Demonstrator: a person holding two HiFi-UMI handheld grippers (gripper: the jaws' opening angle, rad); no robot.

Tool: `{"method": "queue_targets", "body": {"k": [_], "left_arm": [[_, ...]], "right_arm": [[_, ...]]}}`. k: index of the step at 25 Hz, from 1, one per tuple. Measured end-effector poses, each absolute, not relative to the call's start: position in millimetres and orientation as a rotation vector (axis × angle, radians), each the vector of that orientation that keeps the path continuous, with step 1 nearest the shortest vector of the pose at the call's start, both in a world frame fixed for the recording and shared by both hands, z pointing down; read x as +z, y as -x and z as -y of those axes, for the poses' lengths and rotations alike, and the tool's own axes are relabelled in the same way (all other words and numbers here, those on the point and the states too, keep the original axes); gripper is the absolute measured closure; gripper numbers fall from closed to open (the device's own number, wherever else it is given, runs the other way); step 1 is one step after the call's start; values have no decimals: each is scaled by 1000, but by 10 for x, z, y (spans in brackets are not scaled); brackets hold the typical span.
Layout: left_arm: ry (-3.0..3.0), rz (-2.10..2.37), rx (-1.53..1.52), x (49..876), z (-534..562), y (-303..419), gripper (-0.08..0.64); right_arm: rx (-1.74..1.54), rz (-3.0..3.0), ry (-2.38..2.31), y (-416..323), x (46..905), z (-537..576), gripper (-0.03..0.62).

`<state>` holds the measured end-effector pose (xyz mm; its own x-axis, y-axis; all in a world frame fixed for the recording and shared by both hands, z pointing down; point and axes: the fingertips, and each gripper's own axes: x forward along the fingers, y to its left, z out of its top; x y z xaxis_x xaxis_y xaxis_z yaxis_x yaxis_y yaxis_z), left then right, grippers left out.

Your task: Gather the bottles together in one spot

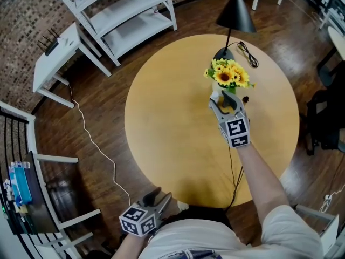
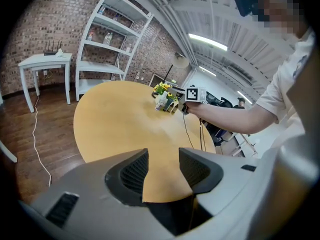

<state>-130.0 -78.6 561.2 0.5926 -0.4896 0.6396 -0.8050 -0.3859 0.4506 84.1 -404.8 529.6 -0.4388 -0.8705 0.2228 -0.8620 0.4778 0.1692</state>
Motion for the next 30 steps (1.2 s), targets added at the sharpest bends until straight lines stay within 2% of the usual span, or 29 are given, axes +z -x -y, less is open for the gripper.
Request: {"method": "queue_targets", "body": {"k": [6,15,20,25,30], "left_arm": [[-2181,970,491,5436,766,1216,362],[-2376,849,408,5074,389,1139,361],[-2432,805,381,5070,22,1135,362],[-2401,836,413,5146,-300,1214,363],[-2401,871,423,4995,-565,1242,362]], "right_arm": [[24,2410,-1527,-1021,4980,3136,357],[462,2290,-1612,-1183,5008,869,357],[566,2217,-1686,-1203,4950,-229,357],[604,2196,-1668,-1079,4944,-854,357],[643,2238,-1629,-1037,4918,-1031,357]]}}
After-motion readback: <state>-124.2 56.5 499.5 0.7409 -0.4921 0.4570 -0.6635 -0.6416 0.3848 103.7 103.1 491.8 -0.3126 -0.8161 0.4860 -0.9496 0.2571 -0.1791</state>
